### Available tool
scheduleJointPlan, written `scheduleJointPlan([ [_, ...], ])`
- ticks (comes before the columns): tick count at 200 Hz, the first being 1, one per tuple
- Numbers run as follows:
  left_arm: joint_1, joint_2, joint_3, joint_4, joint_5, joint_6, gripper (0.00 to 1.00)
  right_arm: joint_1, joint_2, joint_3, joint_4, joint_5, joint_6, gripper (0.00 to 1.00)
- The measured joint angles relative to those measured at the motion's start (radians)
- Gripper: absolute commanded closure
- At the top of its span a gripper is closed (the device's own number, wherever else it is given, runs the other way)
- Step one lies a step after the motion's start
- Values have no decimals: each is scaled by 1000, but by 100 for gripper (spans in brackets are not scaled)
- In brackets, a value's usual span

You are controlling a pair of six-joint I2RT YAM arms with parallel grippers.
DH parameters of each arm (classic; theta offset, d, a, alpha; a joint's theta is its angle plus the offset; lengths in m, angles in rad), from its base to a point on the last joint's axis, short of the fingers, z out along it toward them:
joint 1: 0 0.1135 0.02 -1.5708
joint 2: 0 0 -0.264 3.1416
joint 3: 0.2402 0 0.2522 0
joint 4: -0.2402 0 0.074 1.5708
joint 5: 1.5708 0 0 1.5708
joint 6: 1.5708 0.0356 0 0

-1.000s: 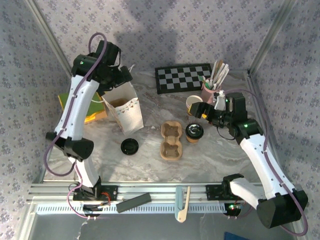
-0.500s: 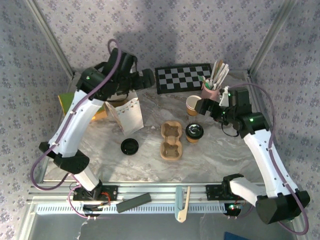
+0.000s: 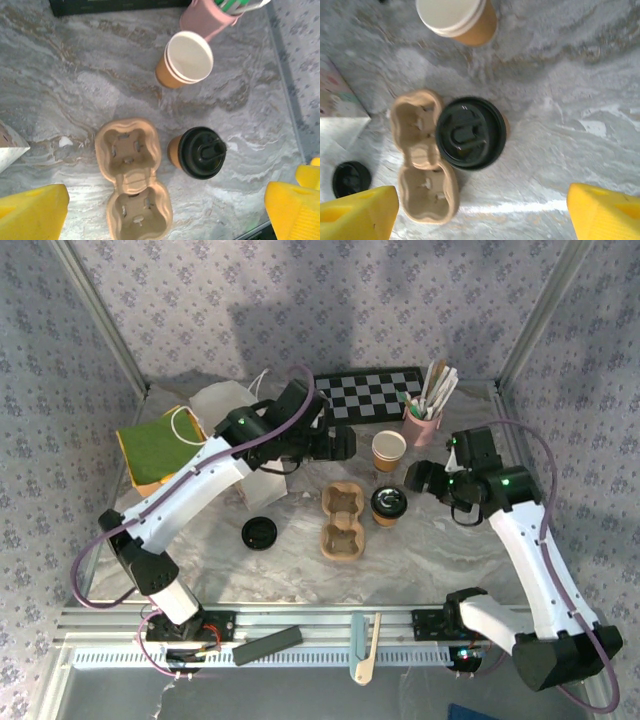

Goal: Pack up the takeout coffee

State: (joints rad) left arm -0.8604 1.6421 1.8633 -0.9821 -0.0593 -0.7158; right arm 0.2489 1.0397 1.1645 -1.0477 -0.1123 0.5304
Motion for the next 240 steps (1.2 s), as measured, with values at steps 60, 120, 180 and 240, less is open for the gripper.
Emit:
scheduleJointPlan([
  [60, 17, 5, -19, -44, -58, 40, 0, 167, 130, -19, -18, 91, 16, 12],
  [120, 85, -79, -30, -72, -109, 63, 0, 245, 277, 54, -1, 146, 19, 11],
  [180, 397, -183, 4, -250, -177, 41, 18, 256, 303, 97, 12, 151, 19, 10],
  [240, 521, -202, -18, -335, -207, 42, 23, 261, 303, 117, 14, 151, 19, 10],
])
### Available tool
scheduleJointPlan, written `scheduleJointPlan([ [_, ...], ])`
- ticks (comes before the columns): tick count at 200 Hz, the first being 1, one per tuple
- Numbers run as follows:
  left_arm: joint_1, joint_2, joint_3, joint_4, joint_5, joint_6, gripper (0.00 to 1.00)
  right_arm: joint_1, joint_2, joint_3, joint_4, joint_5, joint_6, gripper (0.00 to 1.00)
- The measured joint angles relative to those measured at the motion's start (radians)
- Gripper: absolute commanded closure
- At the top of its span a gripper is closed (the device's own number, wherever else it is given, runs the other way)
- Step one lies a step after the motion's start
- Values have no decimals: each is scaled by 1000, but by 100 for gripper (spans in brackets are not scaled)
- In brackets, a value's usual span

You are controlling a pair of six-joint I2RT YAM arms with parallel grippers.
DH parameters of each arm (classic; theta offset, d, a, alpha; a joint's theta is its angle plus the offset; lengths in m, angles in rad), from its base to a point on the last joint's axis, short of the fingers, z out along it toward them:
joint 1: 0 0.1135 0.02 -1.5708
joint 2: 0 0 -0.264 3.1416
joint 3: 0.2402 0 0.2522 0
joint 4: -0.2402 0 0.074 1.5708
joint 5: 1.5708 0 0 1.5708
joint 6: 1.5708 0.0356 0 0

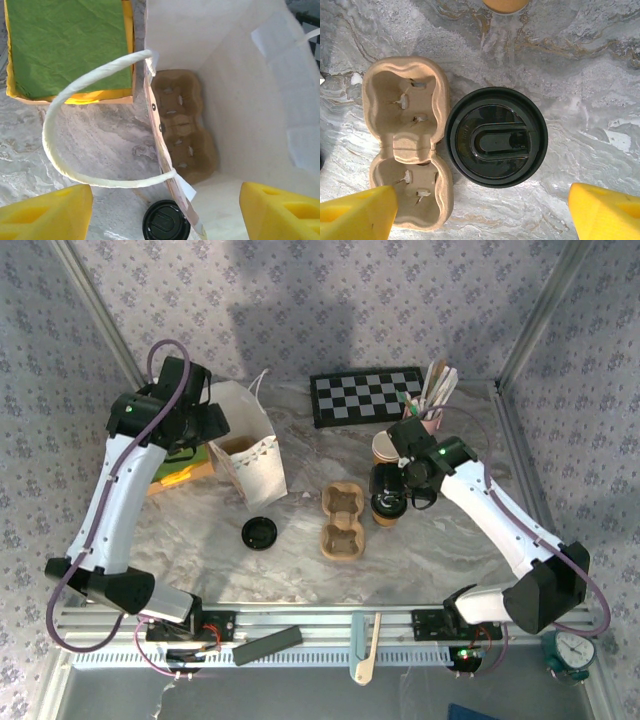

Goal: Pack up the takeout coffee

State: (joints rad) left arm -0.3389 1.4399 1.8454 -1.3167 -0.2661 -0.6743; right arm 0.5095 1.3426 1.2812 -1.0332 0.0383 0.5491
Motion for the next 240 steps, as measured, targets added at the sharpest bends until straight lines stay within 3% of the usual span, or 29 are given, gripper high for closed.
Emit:
scheduleJointPlan([
  [56, 38, 50, -127, 41, 84, -26, 27, 0, -1, 0, 5, 0, 0, 10],
  [81, 38, 67, -161, 90, 122, -52, 35, 0, -5, -1, 7, 0, 0, 10],
  [123, 38, 94, -169, 132, 163, -45, 62, -1, -20, -9, 17, 0, 1, 10],
  [155, 38, 103, -169, 135, 192, -10, 74, -3, -27, -16, 21, 0, 3, 9],
  [186, 34, 100, -169, 139, 255, 32, 82, -12, -33, -30, 21, -1, 4, 9],
  [240, -31, 97, -169, 144, 335, 58, 82, -14, -34, -35, 36, -4, 4, 9],
])
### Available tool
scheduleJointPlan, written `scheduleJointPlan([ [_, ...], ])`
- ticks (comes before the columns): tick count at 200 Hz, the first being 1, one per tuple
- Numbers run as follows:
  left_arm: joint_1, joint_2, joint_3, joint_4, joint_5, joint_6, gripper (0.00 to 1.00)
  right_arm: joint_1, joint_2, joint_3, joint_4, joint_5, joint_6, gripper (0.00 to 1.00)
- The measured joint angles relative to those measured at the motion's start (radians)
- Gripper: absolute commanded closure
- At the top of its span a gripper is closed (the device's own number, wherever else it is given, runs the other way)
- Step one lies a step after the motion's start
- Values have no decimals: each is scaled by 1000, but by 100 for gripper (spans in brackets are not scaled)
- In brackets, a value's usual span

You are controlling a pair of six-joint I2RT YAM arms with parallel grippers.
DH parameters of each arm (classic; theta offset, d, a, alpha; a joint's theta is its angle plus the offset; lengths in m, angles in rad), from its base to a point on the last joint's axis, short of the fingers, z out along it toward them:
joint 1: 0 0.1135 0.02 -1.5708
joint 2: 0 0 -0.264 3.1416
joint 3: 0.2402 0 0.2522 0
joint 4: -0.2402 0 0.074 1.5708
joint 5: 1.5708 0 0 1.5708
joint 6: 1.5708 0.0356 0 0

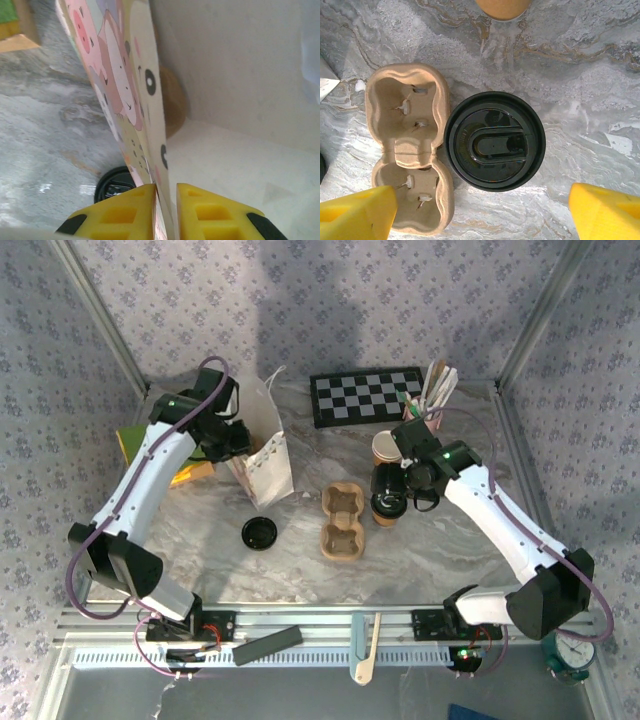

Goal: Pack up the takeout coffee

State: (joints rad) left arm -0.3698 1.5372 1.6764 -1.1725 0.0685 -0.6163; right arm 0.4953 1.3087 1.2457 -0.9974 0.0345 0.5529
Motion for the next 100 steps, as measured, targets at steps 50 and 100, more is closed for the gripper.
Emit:
scheduleJointPlan([
  [50, -72, -6, 0, 45, 53, -70, 82, 0, -16, -17, 3, -1, 0, 9],
  [100, -151, -21, -2, 62, 71, -142, 82, -7, -25, -29, 4, -5, 0, 9],
])
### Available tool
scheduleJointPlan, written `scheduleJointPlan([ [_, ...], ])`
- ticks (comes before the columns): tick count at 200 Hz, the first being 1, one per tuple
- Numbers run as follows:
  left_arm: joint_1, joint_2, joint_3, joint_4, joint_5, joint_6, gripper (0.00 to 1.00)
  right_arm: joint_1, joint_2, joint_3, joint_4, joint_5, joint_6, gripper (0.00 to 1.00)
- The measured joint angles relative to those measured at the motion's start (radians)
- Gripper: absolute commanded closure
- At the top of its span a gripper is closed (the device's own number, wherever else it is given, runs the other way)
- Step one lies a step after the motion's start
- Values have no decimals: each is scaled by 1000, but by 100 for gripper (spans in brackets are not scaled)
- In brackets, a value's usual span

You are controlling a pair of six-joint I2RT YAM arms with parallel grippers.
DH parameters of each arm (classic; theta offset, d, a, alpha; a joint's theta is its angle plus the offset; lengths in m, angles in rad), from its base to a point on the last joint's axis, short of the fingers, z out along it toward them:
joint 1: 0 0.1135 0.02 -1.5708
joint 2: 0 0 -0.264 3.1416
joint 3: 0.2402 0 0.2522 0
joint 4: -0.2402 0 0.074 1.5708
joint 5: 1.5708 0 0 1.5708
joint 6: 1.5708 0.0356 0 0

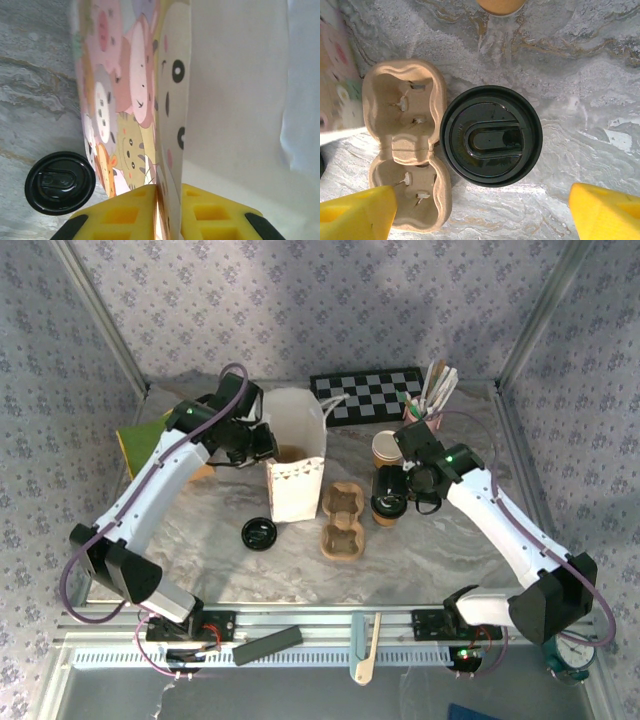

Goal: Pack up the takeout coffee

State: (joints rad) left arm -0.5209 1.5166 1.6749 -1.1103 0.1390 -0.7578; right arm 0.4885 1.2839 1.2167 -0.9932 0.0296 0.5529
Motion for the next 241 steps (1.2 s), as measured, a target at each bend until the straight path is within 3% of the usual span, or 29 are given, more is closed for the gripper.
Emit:
scheduleJointPlan([
  [58, -70, -103, -140, 53, -12, -126, 83, -14, 0, -8, 2, -19, -6, 9],
  [170, -234, -247, -320, 184, -178, -470, 80, -20, 47, 5, 2, -64, -65, 13],
  [204, -275, -257, -343, 211, -212, -536, 71, -19, 72, 7, 2, -71, -76, 18],
  [241, -277, -261, -354, 217, -238, -555, 42, -14, 103, 7, 2, -69, -79, 20],
])
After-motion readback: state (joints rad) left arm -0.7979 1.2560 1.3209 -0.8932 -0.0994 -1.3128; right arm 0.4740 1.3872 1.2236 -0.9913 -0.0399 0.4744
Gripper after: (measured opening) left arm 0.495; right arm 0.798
